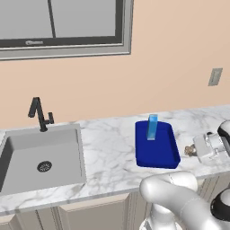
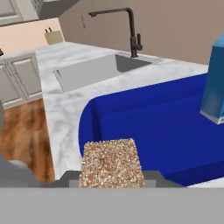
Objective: Take out the milk from the fridge and place it on the tray on the counter. Then take the sugar cube near the tray and place it in the tray.
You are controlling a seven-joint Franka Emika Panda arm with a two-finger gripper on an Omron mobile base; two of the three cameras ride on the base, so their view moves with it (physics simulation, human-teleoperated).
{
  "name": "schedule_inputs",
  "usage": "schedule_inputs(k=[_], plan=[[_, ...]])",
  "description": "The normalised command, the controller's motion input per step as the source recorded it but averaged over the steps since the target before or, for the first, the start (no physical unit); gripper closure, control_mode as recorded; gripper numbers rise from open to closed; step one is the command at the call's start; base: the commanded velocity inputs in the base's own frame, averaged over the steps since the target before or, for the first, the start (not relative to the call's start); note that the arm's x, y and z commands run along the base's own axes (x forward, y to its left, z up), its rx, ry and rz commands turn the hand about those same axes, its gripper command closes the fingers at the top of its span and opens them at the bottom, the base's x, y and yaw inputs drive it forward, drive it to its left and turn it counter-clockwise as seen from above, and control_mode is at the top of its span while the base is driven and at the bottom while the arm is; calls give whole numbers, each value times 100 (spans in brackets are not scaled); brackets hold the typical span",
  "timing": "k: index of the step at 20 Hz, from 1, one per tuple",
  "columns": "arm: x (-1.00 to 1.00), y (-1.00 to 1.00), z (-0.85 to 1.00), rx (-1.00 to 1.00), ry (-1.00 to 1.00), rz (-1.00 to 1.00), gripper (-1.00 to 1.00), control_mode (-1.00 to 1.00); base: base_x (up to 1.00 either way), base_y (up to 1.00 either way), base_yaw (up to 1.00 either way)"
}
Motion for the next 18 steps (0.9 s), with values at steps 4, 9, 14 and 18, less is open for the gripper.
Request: schedule_inputs(k=[4,9,14,18], plan=[[62,61,0,-8,0,-8,100,-100,0,0,0],[71,40,-6,-7,1,-2,100,-100,0,0,0],[83,4,-31,-6,5,0,100,-100,0,0,0],[42,1,-34,-9,4,0,100,-100,0,0,0]])
